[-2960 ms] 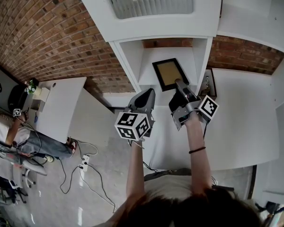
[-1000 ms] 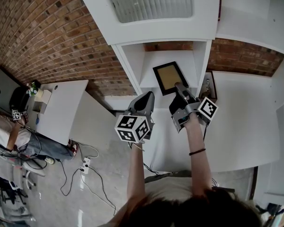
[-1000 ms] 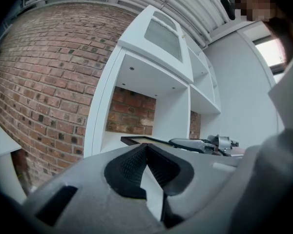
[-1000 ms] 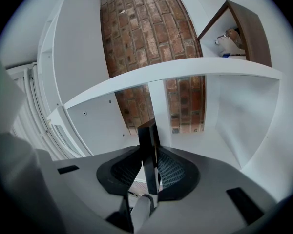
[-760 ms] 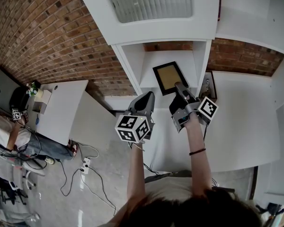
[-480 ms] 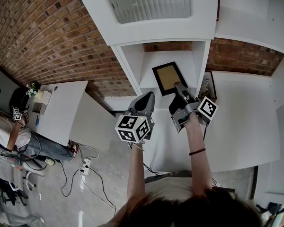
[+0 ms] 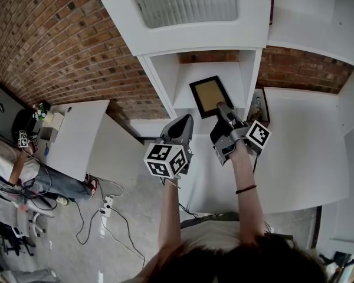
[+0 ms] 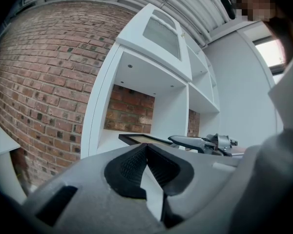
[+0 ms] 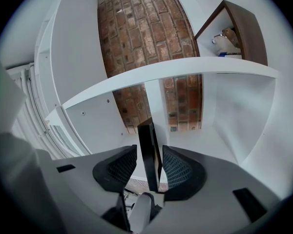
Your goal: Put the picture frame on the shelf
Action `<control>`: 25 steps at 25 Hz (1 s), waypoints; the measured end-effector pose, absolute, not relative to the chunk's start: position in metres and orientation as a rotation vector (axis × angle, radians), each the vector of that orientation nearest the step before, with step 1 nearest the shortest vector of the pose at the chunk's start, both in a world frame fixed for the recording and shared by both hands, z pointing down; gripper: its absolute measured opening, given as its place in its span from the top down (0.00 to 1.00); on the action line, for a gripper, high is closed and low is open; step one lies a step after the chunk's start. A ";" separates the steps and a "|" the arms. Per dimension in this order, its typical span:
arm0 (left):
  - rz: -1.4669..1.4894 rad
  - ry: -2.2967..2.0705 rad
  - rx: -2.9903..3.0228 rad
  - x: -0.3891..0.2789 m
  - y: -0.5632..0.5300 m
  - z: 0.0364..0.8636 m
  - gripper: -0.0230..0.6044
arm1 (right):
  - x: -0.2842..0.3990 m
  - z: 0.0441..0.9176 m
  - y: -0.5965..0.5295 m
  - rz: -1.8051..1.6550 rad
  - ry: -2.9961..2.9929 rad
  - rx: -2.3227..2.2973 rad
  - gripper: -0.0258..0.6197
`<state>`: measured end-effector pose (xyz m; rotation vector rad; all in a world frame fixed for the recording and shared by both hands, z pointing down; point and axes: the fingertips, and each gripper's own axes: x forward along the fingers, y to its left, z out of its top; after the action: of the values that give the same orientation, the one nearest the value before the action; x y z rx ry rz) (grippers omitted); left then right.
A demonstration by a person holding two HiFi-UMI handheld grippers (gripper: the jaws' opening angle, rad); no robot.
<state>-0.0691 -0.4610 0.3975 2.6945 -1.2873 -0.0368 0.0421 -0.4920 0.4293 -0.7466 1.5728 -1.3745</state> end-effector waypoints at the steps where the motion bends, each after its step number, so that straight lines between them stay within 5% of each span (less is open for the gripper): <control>1: -0.037 -1.288 2.693 -0.069 -0.461 0.398 0.95 | 0.042 0.430 -0.492 -1.375 1.573 -0.745 0.76; 25: -0.049 -1.284 2.668 -0.064 -0.436 0.402 0.95 | 0.035 0.431 -0.458 -1.437 1.609 -0.665 0.76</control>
<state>-0.0643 -0.4356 0.4024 2.6678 -1.2837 -0.0486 0.0351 -0.4580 0.4312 -0.6648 1.6092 -1.4370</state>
